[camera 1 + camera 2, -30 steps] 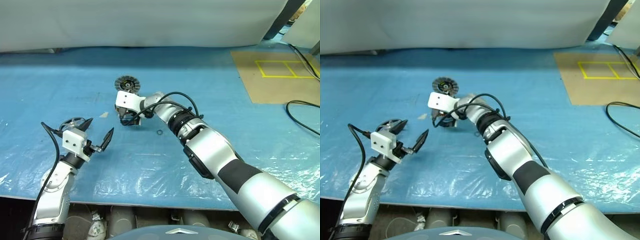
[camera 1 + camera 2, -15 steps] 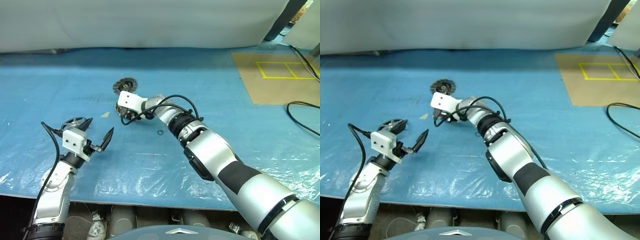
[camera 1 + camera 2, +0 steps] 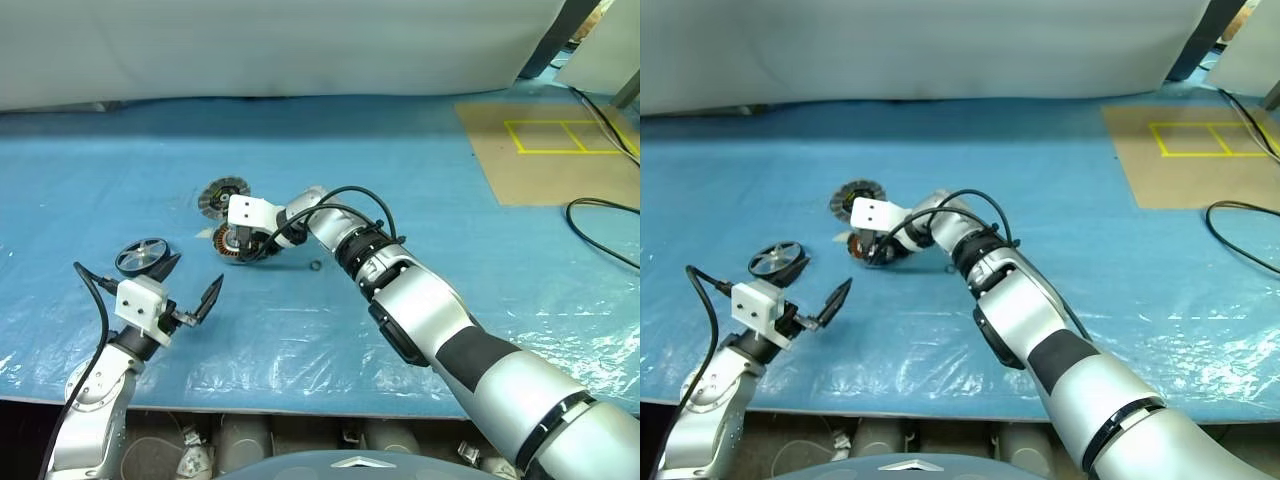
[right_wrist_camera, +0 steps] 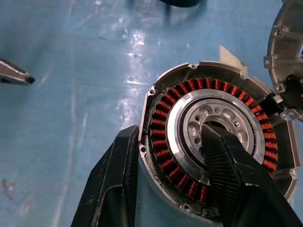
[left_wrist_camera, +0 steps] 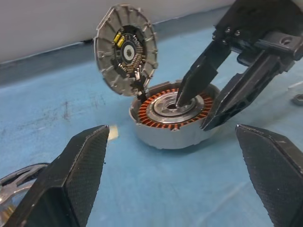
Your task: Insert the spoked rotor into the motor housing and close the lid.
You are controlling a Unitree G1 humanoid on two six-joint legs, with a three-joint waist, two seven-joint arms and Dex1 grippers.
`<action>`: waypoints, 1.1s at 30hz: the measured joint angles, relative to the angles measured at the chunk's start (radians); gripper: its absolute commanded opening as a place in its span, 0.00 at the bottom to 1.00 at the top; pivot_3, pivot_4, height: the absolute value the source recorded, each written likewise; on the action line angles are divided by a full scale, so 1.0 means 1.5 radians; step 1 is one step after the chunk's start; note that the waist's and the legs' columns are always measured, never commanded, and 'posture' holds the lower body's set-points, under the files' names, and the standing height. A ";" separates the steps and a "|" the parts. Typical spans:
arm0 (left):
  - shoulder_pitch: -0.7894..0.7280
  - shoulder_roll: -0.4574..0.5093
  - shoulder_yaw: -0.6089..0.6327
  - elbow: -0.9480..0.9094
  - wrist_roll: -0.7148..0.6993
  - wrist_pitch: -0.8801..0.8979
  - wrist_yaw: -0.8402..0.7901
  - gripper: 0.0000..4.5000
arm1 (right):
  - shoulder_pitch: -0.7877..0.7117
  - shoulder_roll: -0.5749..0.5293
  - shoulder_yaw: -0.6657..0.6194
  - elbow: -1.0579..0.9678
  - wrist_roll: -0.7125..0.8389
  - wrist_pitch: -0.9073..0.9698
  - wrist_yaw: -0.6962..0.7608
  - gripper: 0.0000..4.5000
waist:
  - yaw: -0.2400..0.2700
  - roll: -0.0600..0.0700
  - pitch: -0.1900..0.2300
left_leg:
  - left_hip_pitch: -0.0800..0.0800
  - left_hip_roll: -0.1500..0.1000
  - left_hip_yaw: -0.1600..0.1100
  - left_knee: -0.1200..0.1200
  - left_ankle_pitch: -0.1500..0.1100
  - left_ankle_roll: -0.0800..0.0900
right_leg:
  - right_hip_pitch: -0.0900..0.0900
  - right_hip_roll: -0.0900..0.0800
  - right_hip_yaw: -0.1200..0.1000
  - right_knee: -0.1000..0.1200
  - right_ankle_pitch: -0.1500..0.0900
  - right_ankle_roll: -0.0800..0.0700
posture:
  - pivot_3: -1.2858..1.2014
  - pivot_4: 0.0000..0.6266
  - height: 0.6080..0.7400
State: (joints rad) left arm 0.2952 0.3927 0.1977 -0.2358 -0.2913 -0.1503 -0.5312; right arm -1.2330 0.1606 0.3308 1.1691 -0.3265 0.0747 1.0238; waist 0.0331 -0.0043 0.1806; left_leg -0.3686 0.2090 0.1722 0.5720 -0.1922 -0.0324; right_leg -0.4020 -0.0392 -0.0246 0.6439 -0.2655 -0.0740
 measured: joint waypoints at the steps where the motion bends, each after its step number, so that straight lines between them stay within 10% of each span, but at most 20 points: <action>1: 0.011 0.000 0.000 -0.010 0.000 0.004 0.000 1.00 | 0.007 0.000 0.002 -0.009 0.002 0.004 -0.002 0.38 | 0.000 0.000 0.000 | 0.000 0.000 0.000 0.000 0.000 0.000 | 0.000 0.000 0.000 0.000 0.000 0.000 | 0.52 0.24 1.00; 9: 0.058 0.001 0.000 -0.062 -0.001 0.030 0.002 1.00 | 0.068 -0.005 0.039 -0.080 0.007 0.017 -0.043 0.87 | 0.004 0.002 -0.001 | 0.003 0.000 0.001 0.000 0.000 0.000 | 0.002 0.000 0.001 0.000 0.000 0.000 | 0.52 0.24 1.00; 23: 0.014 0.022 0.006 -0.063 -0.054 0.057 -0.043 1.00 | 0.364 -0.130 -0.026 -0.636 0.217 0.169 0.010 0.87 | 0.010 0.000 -0.001 | 0.000 -0.001 0.000 -0.001 0.002 -0.002 | 0.000 0.000 0.001 -0.002 0.002 0.004 | 0.52 0.24 1.00; 33: -0.013 0.022 -0.015 -0.051 -0.058 0.065 -0.079 1.00 | 0.473 -0.249 -0.021 -0.650 0.208 0.179 -0.042 0.87 | 0.003 0.000 -0.001 | 0.001 -0.001 0.000 -0.001 0.002 -0.003 | 0.000 0.001 0.003 -0.002 0.001 0.002 | 0.52 0.24 1.00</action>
State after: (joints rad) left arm 0.2750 0.4256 0.1750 -0.3119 -0.3786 -0.0531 -0.6494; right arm -0.5235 -0.2124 0.3000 0.1939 -0.0142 0.3438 0.9602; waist 0.0371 -0.0050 0.1785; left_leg -0.3668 0.2069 0.1718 0.5712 -0.1897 -0.0363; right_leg -0.4013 -0.0379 -0.0205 0.6410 -0.2640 -0.0704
